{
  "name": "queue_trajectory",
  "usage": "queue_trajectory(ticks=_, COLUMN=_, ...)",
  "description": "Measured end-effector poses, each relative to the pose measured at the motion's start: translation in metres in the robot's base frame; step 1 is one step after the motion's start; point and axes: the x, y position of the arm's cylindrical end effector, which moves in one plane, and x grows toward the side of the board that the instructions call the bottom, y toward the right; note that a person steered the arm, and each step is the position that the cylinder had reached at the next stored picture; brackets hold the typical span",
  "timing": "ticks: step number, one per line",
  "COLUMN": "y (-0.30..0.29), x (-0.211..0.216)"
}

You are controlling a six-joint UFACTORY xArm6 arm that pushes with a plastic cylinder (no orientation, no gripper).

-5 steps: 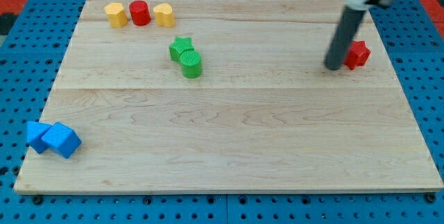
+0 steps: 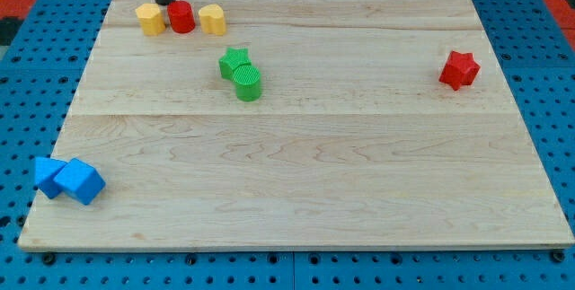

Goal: Move the red circle into the red star

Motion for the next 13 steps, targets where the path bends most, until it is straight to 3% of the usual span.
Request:
queue_trajectory(ticks=1, y=0.080, x=0.042)
queue_trajectory(ticks=2, y=0.092, x=0.078)
queue_trajectory(ticks=3, y=0.032, x=0.054)
queue_trajectory(ticks=4, y=0.008, x=0.095)
queue_trajectory(ticks=5, y=0.033, x=0.132)
queue_trajectory(ticks=6, y=0.078, x=0.100)
queue_trajectory(ticks=7, y=0.161, x=0.098)
queue_trajectory(ticks=8, y=0.207, x=0.093)
queue_trajectory(ticks=9, y=0.175, x=0.070)
queue_trajectory(ticks=10, y=0.247, x=0.067)
queue_trajectory(ticks=11, y=0.329, x=0.093)
queue_trajectory(ticks=12, y=0.283, x=0.097)
queue_trajectory(ticks=13, y=0.284, x=0.115)
